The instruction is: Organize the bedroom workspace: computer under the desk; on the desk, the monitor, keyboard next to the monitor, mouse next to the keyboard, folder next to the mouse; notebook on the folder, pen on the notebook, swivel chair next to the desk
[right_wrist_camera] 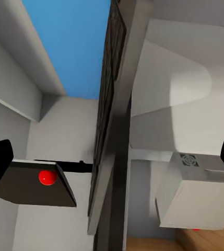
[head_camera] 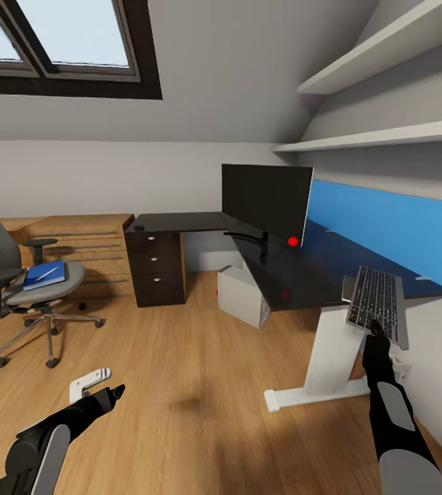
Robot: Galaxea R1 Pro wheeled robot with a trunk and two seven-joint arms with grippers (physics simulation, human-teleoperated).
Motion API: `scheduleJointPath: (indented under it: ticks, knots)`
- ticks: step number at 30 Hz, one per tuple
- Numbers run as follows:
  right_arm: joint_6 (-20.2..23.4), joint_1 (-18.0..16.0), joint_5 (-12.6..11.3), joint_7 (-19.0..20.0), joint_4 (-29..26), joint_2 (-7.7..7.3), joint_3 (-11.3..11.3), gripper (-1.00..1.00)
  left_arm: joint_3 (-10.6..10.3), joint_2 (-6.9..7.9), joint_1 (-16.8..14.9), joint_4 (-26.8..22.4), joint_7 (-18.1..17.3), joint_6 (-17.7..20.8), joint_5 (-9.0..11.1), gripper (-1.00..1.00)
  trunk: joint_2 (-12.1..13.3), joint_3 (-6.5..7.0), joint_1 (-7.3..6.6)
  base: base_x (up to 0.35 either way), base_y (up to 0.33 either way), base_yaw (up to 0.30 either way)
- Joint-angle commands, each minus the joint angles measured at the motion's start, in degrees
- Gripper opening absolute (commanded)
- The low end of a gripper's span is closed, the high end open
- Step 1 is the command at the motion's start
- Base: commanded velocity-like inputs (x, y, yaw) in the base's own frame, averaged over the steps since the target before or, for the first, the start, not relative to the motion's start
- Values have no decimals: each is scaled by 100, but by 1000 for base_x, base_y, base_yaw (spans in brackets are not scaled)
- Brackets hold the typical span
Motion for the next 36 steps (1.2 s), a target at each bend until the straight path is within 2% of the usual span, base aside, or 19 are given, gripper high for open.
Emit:
scheduleJointPath:
  ticks: [1,12,22,36]
  knots:
    - [-6,-4,-60,30,7,0,-1,100,6,-4,-4,-7,47,26,60,100,-1,-5,-2,0,0,0]
    - [-11,-4,-60,30,5,1,-1,100,6,-4,-4,-7,48,31,67,100,-1,-5,-2,0,0,0]
    - [-365,-4,-60,23,11,-32,-1,100,6,-4,-4,-7,48,32,68,100,-1,-5,-2,0,0,0]
    - [-449,-4,-60,21,12,-62,-1,100,6,-4,-4,-7,47,25,68,100,-1,-5,-2,0,0,0]
